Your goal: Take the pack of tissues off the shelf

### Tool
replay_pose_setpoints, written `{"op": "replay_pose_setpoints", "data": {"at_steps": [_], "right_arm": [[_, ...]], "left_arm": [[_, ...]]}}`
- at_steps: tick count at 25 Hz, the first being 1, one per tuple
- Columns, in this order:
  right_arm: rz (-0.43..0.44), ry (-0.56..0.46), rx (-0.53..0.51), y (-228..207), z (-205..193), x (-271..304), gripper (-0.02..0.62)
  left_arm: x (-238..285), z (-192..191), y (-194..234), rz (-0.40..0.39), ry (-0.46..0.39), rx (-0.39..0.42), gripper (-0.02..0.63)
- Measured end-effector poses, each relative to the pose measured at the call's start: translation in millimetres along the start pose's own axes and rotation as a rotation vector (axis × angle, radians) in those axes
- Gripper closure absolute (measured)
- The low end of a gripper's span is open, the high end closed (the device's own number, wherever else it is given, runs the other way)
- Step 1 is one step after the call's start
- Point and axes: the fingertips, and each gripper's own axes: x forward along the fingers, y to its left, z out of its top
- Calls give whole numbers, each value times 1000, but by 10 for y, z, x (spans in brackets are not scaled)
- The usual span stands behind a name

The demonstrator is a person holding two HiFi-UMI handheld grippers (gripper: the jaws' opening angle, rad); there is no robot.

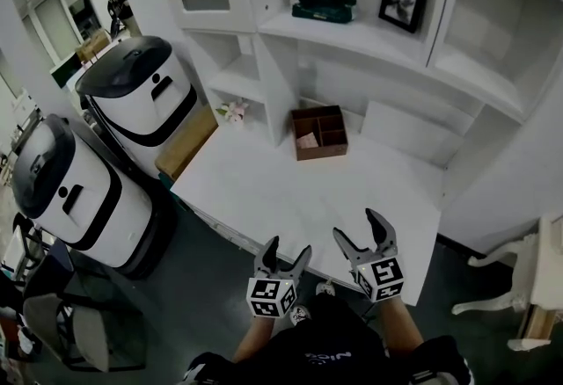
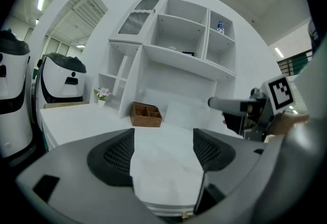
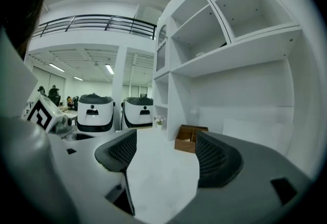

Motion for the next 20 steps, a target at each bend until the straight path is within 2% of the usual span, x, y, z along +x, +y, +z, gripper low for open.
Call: {"op": "replay_pose_setpoints", "data": {"at_steps": [6, 10, 14, 20], "right_arm": [[8, -138, -42, -269, 901, 216, 253], [27, -206, -59, -422, 1391, 347, 270], [51, -262, -125, -522, 1903, 462, 273], [12, -367, -217, -732, 2738, 555, 265]], "left_arm": [[260, 175, 29, 23, 16, 27, 264], [350, 401, 126, 31, -17, 34, 264], [427, 452, 226, 44, -9, 27, 264], [529, 483, 238, 41, 1, 38, 264]]}}
